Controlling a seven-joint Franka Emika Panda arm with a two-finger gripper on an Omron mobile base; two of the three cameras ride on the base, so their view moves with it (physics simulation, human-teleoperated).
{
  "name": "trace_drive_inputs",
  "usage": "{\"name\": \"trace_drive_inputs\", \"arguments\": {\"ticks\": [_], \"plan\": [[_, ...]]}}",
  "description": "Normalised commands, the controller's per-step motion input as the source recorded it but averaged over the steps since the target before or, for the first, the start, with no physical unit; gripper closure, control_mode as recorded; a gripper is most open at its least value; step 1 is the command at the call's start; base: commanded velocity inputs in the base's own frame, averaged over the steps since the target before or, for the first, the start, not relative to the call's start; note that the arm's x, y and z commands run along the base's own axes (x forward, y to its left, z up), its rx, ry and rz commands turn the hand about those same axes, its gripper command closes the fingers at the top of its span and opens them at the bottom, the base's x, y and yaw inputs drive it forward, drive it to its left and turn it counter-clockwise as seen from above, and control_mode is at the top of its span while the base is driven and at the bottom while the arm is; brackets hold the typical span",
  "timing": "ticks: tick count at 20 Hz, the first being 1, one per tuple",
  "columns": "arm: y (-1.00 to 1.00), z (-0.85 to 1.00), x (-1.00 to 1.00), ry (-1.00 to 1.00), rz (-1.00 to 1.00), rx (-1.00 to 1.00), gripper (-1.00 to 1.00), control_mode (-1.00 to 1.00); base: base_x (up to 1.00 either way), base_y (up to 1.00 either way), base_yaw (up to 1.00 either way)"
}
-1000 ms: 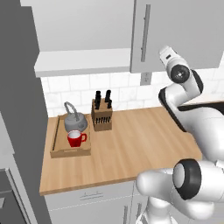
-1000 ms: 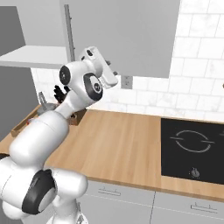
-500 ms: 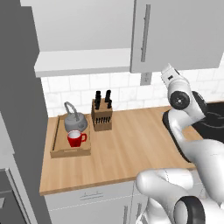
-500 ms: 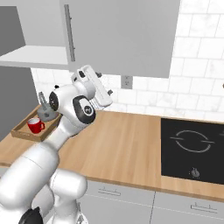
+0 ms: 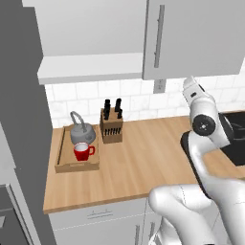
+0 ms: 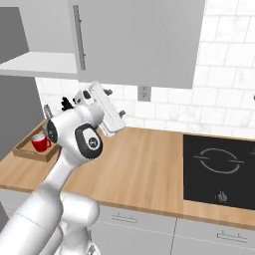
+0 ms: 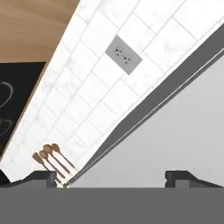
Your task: Pick the kettle from the counter and place it on the tray. Then pick the mug from the cabinet and place it on the tray. Then close the cabinet doors.
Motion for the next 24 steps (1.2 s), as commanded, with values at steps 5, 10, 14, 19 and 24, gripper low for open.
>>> {"name": "trace_drive_inputs", "arguments": {"ticks": [5,10,14,19,24], "plan": [[0.01,0.04,-0.98,-0.11,-0.10,-0.05,-1.00,-1.00,0.00,0.00,0.00],[0.04,0.00,-1.00,-0.09,-0.09,-0.07,-1.00,-1.00,0.00,0.00,0.00],[0.07,0.00,-0.93,-0.01,-0.11,-0.01,-1.00,-1.00,0.00,0.00,0.00],[0.31,-0.08,-0.61,0.00,-0.07,-0.06,-1.00,-1.00,0.00,0.00,0.00],[0.34,-0.32,-0.54,-0.10,-0.01,-0.21,-1.00,-1.00,0.00,0.00,0.00]]}}
